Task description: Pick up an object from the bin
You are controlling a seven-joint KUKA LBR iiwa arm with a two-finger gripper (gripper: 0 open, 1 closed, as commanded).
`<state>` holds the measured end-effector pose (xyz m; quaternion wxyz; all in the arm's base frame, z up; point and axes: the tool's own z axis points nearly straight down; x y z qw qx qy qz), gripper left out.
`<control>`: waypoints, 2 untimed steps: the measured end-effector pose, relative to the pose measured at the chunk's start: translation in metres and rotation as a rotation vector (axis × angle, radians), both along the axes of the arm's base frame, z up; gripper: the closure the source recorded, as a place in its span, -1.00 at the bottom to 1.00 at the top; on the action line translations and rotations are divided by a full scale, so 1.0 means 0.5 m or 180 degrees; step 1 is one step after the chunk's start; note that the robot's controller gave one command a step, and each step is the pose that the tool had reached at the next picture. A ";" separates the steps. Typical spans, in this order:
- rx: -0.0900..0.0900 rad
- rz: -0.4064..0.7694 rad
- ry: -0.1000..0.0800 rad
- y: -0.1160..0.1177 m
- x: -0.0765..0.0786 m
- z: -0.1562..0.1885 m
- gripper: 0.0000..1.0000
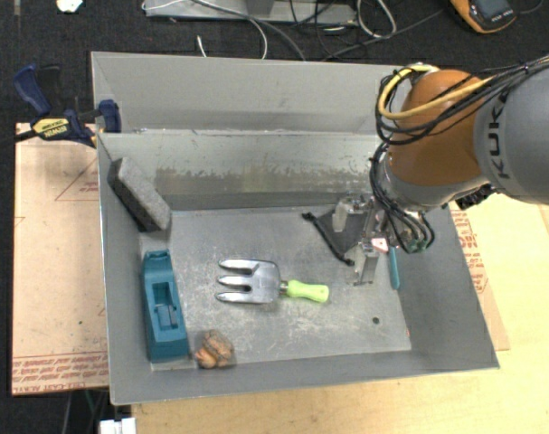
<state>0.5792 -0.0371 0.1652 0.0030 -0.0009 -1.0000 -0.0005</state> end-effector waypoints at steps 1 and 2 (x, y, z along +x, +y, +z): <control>-0.0002 0.0003 -0.0024 0.000 0.003 0.010 -1.00; 0.0002 0.0137 -0.0018 0.024 -0.056 -0.174 1.00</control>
Offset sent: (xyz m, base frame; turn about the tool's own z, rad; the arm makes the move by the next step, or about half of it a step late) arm -0.0285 0.0117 -0.0864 -0.0448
